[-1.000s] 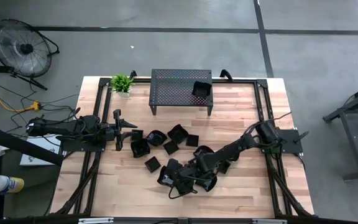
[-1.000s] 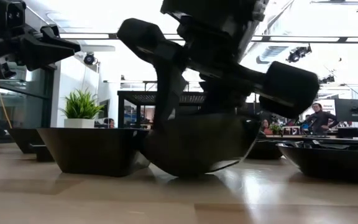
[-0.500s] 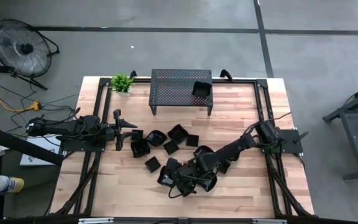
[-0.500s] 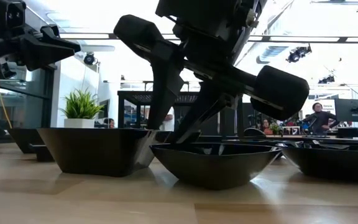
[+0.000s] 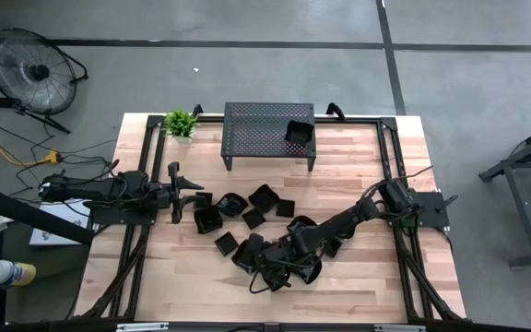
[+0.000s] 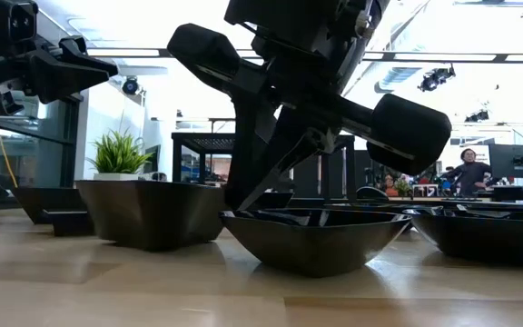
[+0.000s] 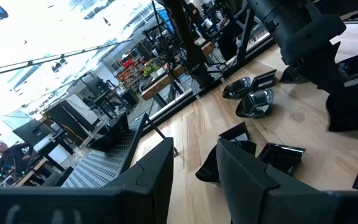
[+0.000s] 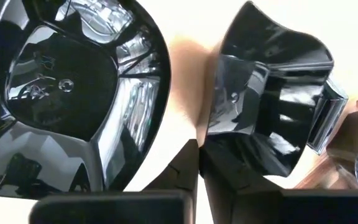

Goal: Pick & Place Mini shaped plates
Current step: Stack the distorted square plate on top of the distorted square plate on the shelf

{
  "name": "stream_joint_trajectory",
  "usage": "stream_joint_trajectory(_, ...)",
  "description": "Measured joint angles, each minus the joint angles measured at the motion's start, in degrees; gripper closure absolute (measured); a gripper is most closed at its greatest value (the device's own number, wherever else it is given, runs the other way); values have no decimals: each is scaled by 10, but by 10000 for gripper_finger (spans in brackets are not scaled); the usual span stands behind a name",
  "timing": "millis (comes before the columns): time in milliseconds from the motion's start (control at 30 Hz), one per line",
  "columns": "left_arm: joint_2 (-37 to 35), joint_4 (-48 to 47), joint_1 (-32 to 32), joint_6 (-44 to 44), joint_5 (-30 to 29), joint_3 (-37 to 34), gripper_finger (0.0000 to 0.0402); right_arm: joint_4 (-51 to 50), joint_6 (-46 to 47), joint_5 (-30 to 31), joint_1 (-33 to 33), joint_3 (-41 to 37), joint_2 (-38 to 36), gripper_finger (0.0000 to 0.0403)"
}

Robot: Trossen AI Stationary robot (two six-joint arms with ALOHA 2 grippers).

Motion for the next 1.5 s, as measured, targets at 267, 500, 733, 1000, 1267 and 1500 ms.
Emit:
stream_joint_trajectory(267,0,0,0,0,0,0,282,0,0,26,3,0,0,397)
stream_joint_trajectory(500,0,0,0,0,0,0,282,2,4,24,4,11,0,397)
stream_joint_trajectory(733,0,0,0,0,0,0,282,-19,23,48,8,50,0,400)
stream_joint_trajectory(1000,0,0,0,0,0,0,282,-145,91,132,6,123,0,400)
stream_joint_trajectory(1267,0,0,0,0,0,0,282,-268,180,145,-12,204,0,399)
stream_joint_trajectory(1500,0,0,0,0,0,0,282,-348,233,144,-35,272,0,396)
